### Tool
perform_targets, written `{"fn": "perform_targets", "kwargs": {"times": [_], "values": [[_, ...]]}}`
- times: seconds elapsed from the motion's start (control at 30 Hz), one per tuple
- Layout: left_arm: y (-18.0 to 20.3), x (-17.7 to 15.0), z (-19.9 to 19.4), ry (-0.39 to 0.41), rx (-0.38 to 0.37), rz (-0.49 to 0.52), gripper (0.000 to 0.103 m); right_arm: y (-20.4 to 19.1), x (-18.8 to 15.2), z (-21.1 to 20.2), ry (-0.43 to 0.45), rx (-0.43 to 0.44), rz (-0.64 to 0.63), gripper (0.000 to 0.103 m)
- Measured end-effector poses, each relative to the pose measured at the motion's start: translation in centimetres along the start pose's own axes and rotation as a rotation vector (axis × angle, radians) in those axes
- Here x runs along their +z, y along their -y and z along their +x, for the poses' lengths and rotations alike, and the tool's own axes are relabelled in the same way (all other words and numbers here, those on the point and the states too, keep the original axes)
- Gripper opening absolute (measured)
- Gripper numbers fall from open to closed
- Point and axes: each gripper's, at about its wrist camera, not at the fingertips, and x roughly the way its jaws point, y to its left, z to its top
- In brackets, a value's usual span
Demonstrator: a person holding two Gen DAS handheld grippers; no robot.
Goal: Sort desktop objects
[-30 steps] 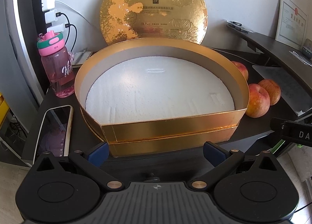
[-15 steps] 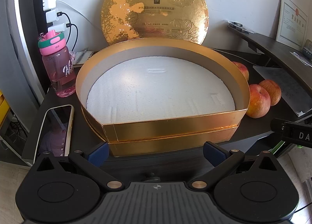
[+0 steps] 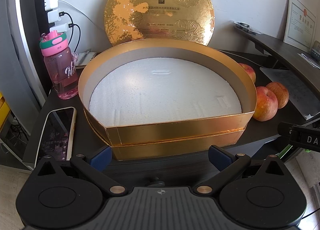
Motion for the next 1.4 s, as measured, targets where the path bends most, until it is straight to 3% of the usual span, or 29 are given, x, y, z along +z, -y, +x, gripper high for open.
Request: {"fn": "perform_targets", "kwargs": {"times": [0.6, 0.87, 1.07, 1.23, 1.4], "values": [[0.0, 0.0, 0.0, -0.011, -0.005, -0.002, 0.102, 0.3, -0.1, 0.2, -0.007, 0.000, 0.006, 0.103], [0.6, 0.2, -0.1, 0.009, -0.026, 0.021, 0.102, 1.1, -0.1, 0.8, -0.022, 0.092, 0.079, 0.103], [0.6, 0.2, -0.3, 0.002, -0.119, 0.032, 0.103, 1.0, 0.0, 1.1, -0.009, 0.063, 0.055, 0.103], [0.4, 0.5, -0.4, 0.035, -0.119, 0.013, 0.102, 2.5, 0.1, 1.4, -0.003, 0.120, 0.152, 0.103], [0.7, 0.8, -0.2, 0.010, -0.109, 0.021, 0.102, 3.0, -0.1, 1.5, 0.045, 0.225, 0.146, 0.103]]}}
